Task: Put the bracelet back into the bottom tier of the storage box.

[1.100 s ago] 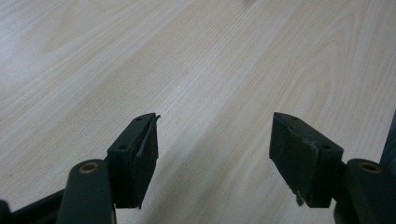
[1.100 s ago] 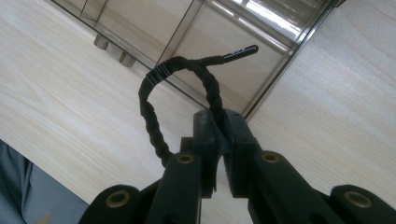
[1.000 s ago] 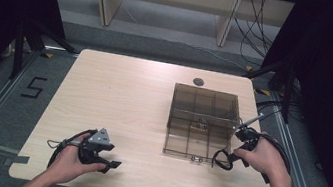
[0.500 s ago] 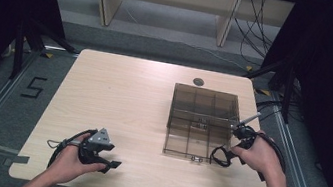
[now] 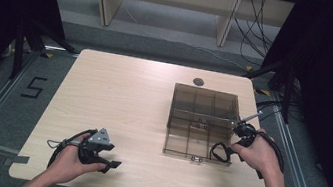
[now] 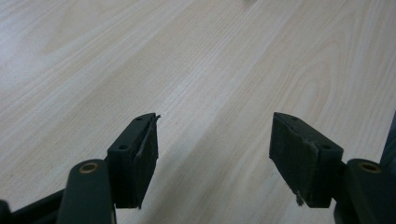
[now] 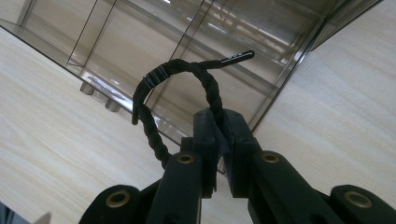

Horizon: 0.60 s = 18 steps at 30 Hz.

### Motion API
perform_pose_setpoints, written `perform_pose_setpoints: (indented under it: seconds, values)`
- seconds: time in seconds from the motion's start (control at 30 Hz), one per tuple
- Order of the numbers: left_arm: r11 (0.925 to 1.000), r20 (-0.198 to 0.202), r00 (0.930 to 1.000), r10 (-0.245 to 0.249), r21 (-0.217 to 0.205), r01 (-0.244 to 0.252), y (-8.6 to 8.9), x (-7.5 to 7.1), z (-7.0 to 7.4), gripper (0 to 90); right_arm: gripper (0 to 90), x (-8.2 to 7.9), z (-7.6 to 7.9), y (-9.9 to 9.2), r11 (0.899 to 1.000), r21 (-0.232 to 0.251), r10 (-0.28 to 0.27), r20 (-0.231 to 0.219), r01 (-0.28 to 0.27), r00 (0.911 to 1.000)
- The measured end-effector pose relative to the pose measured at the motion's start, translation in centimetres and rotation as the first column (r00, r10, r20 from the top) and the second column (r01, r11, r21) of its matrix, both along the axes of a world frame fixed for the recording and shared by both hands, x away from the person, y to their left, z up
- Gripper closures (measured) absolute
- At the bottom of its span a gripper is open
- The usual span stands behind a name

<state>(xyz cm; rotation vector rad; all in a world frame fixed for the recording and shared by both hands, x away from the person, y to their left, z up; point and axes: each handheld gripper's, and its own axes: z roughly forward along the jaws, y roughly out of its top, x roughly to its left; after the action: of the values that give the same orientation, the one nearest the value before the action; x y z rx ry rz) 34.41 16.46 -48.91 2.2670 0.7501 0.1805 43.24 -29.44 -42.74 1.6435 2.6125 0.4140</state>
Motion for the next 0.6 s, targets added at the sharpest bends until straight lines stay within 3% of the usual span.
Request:
perform_pose_setpoints:
  seconds: [0.2, 0.3, 0.33, 0.43, 0.5, 0.57, 0.6]
  values:
    - [1.0, -0.001, 1.0, 0.001, 0.0, -0.001, -0.01, -0.01, 0.0, 32.3, 85.0, 0.1, -0.1, -0.03, 1.0, -0.003, -0.001, 0.027, 0.001, 0.9996]
    - [1.0, 0.001, 1.0, -0.003, 0.001, 0.003, 0.01, 0.02, 0.0, 32.3, 85.0, 0.14, -0.04, 0.15, 1.0, -0.011, -0.027, 0.016, 0.027, 0.9995]
    - [1.0, -0.001, 1.0, 0.002, -0.001, -0.002, 0.0, -0.01, 0.0, 32.3, 85.0, 0.18, -0.18, -0.02, 1.0, -0.009, -0.001, 0.028, 0.001, 0.9996]
    - [1.0, 0.002, 1.0, -0.001, -0.001, 0.001, 0.01, 0.0, 0.02, 32.4, 85.0, 0.26, -0.17, 0.14, 1.0, -0.02, -0.018, 0.031, 0.019, 0.9994]
    - [1.0, 0.003, 1.0, -0.003, -0.001, 0.003, 0.03, 0.02, 0.01, 32.4, 85.0, 0.38, -0.27, -0.01, 1.0, -0.017, 0.014, 0.059, -0.013, 0.9981]
    - [1.0, 0.002, 1.0, -0.003, 0.0, 0.003, 0.03, 0.02, 0.01, 32.4, 85.0, 0.28, -0.13, 0.04, 1.0, -0.03, -0.002, 0.051, 0.004, 0.9987]
    - [1.0, 0.002, 1.0, -0.002, -0.001, 0.002, 0.02, 0.01, 0.01, 32.4, 85.0, 0.34, -0.12, -0.11, 0.999, -0.031, 0.014, 0.067, -0.012, 0.9976]
